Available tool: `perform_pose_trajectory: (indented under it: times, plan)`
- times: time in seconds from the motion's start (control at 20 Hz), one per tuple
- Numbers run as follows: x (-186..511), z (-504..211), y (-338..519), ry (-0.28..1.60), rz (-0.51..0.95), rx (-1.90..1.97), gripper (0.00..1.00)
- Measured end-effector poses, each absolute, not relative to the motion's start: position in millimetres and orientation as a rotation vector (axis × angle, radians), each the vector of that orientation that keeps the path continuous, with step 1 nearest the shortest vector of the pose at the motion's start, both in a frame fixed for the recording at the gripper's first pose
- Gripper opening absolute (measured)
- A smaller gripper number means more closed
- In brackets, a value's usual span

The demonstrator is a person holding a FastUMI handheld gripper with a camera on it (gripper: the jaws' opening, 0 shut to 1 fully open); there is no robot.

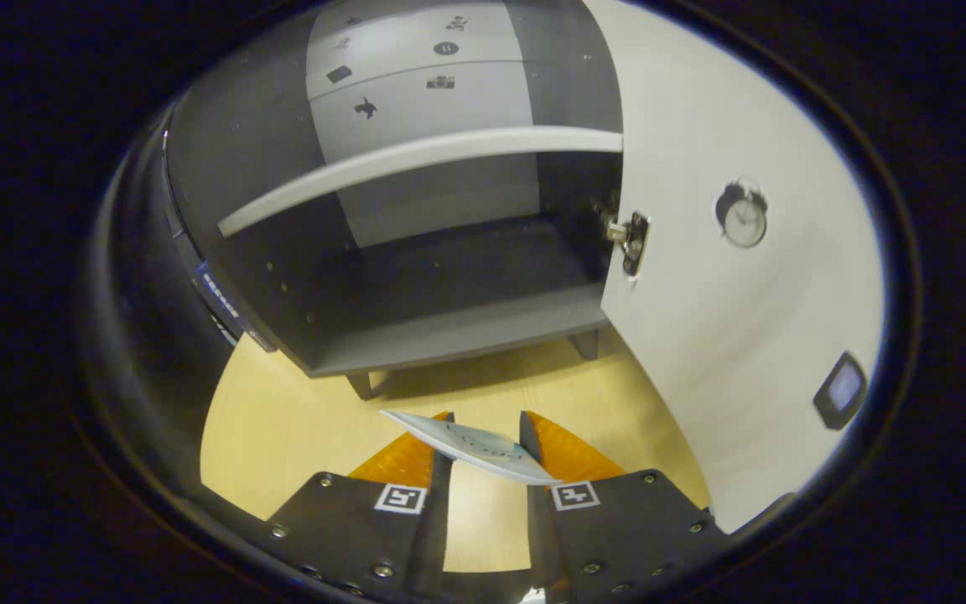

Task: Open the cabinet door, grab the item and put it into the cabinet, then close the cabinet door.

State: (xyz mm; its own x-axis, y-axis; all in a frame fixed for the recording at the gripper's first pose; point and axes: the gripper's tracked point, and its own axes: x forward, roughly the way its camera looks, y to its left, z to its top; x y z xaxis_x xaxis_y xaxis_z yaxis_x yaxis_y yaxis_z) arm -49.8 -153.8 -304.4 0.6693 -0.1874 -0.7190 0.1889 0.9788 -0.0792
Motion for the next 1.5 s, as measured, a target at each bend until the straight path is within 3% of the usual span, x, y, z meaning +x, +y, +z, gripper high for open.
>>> perform_pose_trajectory:
  times: [0.45,0.75,1.05,1.5]
  plan:
    - [9,-151,-136,0.594,-0.154,-0.056,0.39]
    - [49,-97,-115,0.537,-0.108,-0.04,0.39]
    - [95,-80,-111,0.532,-0.084,-0.009,0.39]
    - [124,-117,-113,0.646,-0.082,-0.021,0.39]
